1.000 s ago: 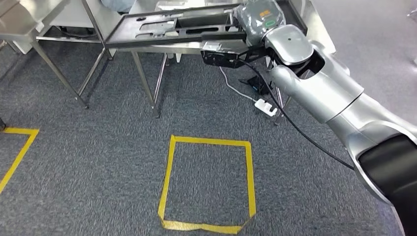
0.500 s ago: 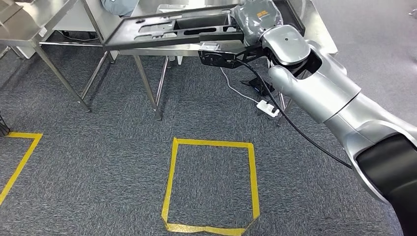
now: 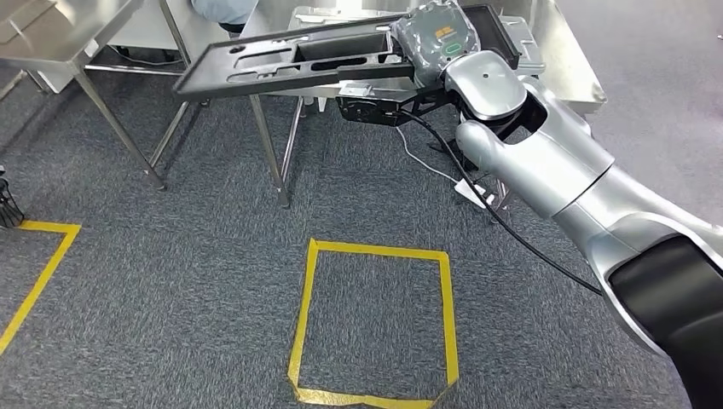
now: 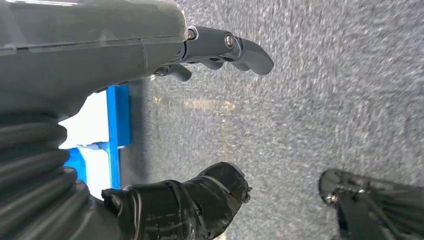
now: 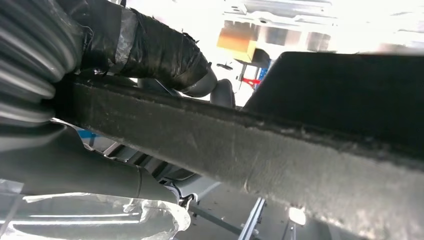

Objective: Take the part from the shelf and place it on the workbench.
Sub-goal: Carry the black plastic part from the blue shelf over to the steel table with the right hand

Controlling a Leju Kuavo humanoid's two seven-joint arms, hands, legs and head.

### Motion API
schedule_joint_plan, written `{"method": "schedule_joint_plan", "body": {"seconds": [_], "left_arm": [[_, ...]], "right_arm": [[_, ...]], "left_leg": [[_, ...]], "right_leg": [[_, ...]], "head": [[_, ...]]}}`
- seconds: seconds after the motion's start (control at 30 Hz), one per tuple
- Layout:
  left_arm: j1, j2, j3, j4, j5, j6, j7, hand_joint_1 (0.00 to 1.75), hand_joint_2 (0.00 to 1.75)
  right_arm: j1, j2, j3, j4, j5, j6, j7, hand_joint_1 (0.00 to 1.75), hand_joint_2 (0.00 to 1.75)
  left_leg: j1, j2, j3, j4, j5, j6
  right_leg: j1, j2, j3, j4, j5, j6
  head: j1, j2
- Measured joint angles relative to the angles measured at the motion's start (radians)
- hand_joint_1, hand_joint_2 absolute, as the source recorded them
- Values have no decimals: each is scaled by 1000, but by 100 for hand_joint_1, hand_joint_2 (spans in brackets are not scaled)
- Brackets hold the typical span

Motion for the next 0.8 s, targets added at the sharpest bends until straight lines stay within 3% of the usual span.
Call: {"method": "schedule_joint_plan", "body": {"seconds": [0.07,0.17,0.23,0.3,0.33,0.37,0.43,0.47,0.53,0.67,0.73,0.8], "left_arm": [[-1,0,-4,0,0,2,0,0,175],[0,3,-6,0,2,6,1,0,175],[1,3,-9,0,2,9,2,0,175],[2,2,-14,0,3,9,2,0,175],[3,2,-16,0,3,9,2,0,175],[4,3,-17,0,3,10,3,0,175],[6,3,-18,0,4,11,4,0,175],[6,3,-20,0,4,12,6,0,175],[6,3,-23,0,6,14,9,0,175],[9,3,-26,0,8,16,11,0,175],[11,3,-26,0,9,17,11,0,175],[9,4,-27,0,9,18,11,0,175]], "right_arm": [[-4,1,0,0,2,-1,8,175,175],[-4,-2,0,3,7,0,30,175,175],[-9,-6,0,6,9,0,41,175,175],[-13,-11,0,11,10,1,50,175,175],[-12,-12,0,13,11,1,53,175,175],[-12,-13,0,15,11,2,56,175,175],[-11,-19,0,18,11,6,67,175,175],[-12,-25,-1,19,11,9,75,175,175],[-19,-45,-7,21,9,20,96,175,175],[-34,-88,-26,26,6,34,117,175,175],[-40,-103,-30,28,4,35,119,175,175],[-43,-113,-31,29,3,36,120,175,175]], "left_leg": [[0,0,0,-2,-3,-8],[0,4,-1,12,-18,-24],[6,8,-45,96,-54,-37],[16,10,-116,210,-85,-49],[20,11,-139,237,-80,-53],[24,13,-145,231,-57,-57],[29,14,-111,126,20,-63],[28,15,-85,68,44,-64],[25,14,-54,3,57,-55],[24,12,-35,-7,41,-21],[23,12,-23,-9,35,-9],[19,12,-16,-9,27,-1]], "right_leg": [[4,0,19,-33,-4,-3],[-6,-1,41,-54,-3,-4],[-13,-3,56,-65,-5,-6],[-15,-3,63,-66,-12,-8],[-17,-1,68,-65,-18,-6],[-21,1,74,-63,-24,-2],[-28,5,87,-55,-40,9],[-30,6,92,-52,-49,17],[-28,6,99,-50,-60,32],[-28,4,98,-26,-70,53],[-28,3,47,68,-106,56],[-26,3,-36,201,-150,56]], "head": [[-1,0],[-3,0],[-7,0],[-8,0],[-8,0],[-8,0],[-9,0],[-9,0],[-10,0],[-7,0],[-2,0],[2,0]]}}
